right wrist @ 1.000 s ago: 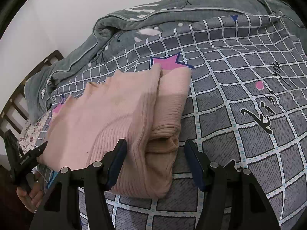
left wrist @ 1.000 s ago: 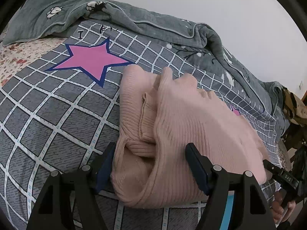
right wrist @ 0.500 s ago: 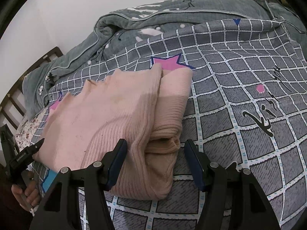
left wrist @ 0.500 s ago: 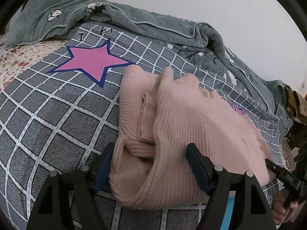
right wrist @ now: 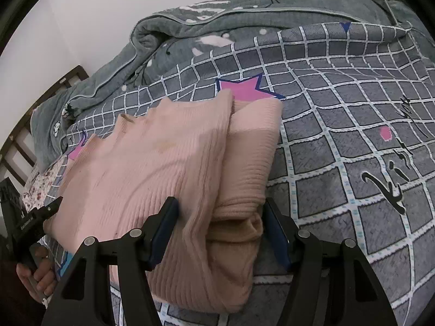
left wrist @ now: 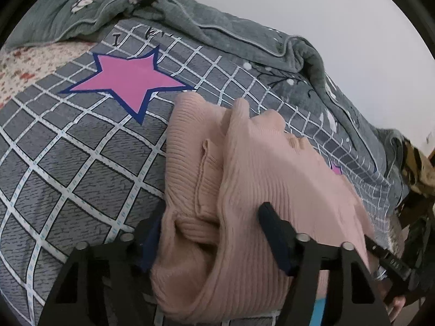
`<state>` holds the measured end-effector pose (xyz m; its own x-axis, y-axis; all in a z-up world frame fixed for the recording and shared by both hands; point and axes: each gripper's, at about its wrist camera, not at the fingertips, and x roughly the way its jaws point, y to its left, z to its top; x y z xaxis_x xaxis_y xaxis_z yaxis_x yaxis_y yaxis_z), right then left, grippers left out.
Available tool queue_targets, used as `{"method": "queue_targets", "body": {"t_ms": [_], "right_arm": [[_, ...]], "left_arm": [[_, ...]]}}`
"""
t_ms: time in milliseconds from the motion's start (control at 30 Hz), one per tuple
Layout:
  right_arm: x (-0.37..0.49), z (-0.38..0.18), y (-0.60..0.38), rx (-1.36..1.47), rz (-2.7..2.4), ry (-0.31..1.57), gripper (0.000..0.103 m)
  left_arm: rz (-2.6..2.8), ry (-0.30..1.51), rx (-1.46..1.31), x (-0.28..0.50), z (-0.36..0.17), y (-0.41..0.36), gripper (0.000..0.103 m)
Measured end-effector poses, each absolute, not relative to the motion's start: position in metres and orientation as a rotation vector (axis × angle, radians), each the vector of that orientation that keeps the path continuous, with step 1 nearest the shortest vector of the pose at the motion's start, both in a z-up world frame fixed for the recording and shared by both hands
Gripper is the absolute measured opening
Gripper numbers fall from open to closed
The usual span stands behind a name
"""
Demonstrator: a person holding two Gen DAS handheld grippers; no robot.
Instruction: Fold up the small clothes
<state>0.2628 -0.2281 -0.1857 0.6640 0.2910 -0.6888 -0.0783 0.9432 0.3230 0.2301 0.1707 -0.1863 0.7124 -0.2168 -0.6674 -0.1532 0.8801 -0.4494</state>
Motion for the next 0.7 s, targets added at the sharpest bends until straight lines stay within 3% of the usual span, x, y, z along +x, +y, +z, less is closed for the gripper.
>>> {"method": "queue_targets", "body": {"t_ms": [67, 100, 133, 233, 367, 433, 700], "right_arm": [[0.266, -0.186, -0.225, 0.262, 0.21, 0.822, 0.056], [0.267, -0.186, -0.222, 0.254, 0.218, 0.822, 0.045], [0.267, -0.186, -0.221, 0.252, 0.23, 0.817, 0.031], [0.263, -0.178, -0.219, 0.243, 0.248, 0.774, 0.018], [0.262, -0.173, -0.227, 0.283, 0.257, 0.769, 0.021], [0.263, -0.176, -0.227, 0.27, 0.193, 0.794, 0.046], [0.216, -0.127, -0.18, 0.157, 0.196, 0.519, 0.056]], "left_arm": [[-0.037, 0.791, -0.533, 0.233, -0.187, 0.173, 0.041], [-0.041, 0.792, -0.551, 0.234, -0.188, 0.175, 0.032], [-0.059, 0.794, -0.586, 0.235, -0.19, 0.177, 0.029], [-0.049, 0.787, -0.621, 0.234, -0.188, 0.178, 0.025], [-0.014, 0.781, -0.629, 0.234, -0.185, 0.174, 0.025], [0.012, 0.781, -0.629, 0.234, -0.185, 0.172, 0.025], [0.047, 0.768, -0.597, 0.233, -0.183, 0.168, 0.025]]}}
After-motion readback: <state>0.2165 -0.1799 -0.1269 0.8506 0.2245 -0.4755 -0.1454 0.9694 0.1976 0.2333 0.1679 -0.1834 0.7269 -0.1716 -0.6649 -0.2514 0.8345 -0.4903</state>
